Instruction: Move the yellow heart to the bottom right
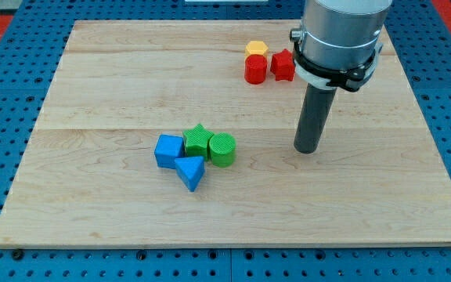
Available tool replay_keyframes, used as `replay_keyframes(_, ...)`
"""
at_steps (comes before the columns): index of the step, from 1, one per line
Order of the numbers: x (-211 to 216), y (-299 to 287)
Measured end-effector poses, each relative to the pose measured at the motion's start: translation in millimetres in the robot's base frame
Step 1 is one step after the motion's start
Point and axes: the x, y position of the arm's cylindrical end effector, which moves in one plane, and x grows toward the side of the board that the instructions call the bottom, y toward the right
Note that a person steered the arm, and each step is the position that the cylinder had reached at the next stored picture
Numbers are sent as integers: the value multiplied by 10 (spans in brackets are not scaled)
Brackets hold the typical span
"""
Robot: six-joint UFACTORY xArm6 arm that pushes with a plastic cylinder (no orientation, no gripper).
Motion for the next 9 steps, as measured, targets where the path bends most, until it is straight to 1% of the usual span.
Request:
replay_keyframes(3,-1,-29)
replay_keyframes(6,-269,-130)
replay_keyframes(9,-289,-92)
